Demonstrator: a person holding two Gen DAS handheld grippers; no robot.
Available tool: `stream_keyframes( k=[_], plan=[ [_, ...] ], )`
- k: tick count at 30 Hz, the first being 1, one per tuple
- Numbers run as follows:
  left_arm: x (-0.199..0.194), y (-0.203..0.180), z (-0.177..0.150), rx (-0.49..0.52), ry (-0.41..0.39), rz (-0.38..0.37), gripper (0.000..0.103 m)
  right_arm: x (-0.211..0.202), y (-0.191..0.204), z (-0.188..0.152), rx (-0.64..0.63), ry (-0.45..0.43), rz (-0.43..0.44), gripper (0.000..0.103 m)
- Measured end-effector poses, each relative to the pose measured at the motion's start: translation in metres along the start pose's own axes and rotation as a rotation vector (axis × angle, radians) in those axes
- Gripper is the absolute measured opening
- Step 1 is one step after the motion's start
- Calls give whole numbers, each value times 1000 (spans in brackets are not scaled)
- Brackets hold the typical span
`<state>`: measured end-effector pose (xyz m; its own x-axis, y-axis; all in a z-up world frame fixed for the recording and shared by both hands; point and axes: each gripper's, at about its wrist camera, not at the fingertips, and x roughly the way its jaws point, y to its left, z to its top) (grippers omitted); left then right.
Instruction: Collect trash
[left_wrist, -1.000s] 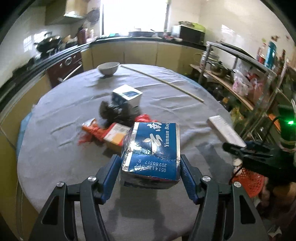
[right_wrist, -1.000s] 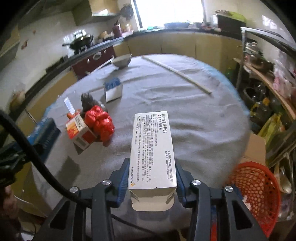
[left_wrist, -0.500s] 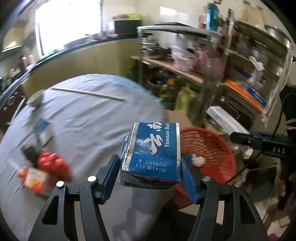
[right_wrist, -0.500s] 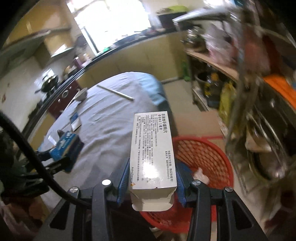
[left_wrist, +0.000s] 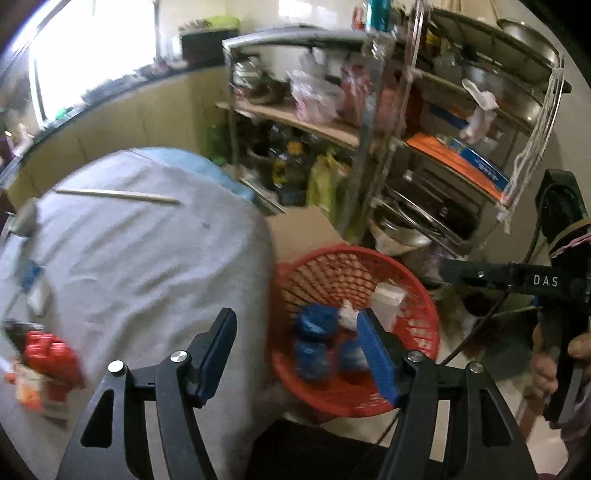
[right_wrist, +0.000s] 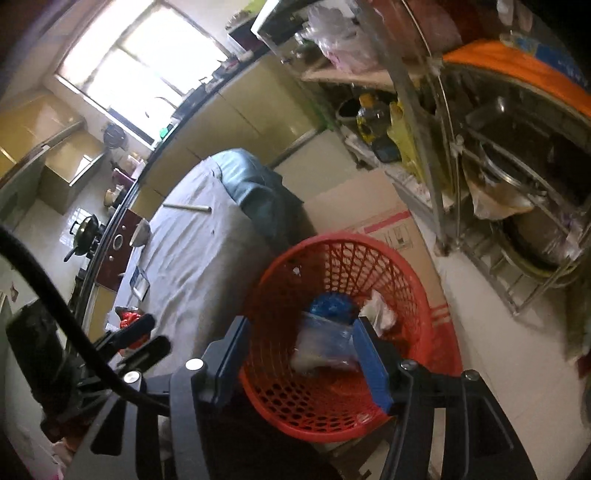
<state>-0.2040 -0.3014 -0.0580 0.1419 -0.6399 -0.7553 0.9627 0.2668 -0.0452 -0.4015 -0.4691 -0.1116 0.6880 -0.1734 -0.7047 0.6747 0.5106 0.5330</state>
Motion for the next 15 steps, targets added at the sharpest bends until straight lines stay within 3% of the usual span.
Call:
stream_keyframes(
  k=[4, 6, 10, 15],
  plan=[
    [-38, 18, -3, -35, -51, 134, 73, -15, 36, -1, -86, -72, 18, 62],
    [-65, 29, -9, -59, -78, 246, 74, -19, 58, -3, -145, -97, 24, 62],
    [-110, 52, -25, -116, -133, 393, 82, -32, 124, -14, -307, -157, 51, 63],
    [-173, 85, -52, -208, -207, 574, 83, -50, 193, -29, -457, -231, 90, 69]
  ],
)
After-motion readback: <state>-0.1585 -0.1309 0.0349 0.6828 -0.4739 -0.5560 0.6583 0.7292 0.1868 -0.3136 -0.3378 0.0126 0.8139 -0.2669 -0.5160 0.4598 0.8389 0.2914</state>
